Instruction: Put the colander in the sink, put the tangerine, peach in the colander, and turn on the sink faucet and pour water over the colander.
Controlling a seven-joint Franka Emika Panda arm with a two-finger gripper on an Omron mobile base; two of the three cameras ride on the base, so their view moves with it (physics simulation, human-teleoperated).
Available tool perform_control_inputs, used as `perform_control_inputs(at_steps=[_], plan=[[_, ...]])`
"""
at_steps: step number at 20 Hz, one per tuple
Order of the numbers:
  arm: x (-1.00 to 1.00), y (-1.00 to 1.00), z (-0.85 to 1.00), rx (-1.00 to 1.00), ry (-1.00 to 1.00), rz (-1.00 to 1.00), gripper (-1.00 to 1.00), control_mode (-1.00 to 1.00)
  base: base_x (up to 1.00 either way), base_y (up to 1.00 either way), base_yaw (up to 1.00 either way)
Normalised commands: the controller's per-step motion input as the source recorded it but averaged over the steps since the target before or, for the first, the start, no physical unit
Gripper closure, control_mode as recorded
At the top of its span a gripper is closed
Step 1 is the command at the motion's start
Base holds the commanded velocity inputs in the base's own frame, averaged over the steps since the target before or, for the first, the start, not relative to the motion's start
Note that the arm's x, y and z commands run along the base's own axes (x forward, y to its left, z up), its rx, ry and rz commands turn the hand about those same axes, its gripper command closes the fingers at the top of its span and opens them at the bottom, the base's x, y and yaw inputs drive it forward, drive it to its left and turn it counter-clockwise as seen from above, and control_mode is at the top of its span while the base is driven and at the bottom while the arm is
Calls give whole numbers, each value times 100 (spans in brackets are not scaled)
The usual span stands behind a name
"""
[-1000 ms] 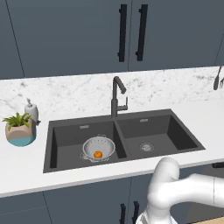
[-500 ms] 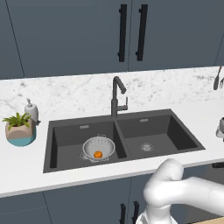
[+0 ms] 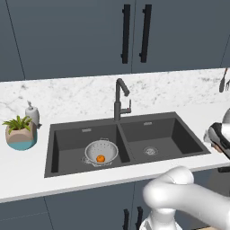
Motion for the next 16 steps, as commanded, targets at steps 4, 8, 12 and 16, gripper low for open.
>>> perform_control_inputs(at_steps=[4, 8, 12, 16], plan=[[0, 100, 24, 0, -2, 0, 100, -100, 0, 0, 0], [0, 100, 32, 0, -1, 0, 100, -100, 0, 0, 0], [0, 100, 29, 0, 0, 0, 100, -100, 0, 0, 0], [0, 100, 26, 0, 0, 0, 100, -100, 0, 0, 0]])
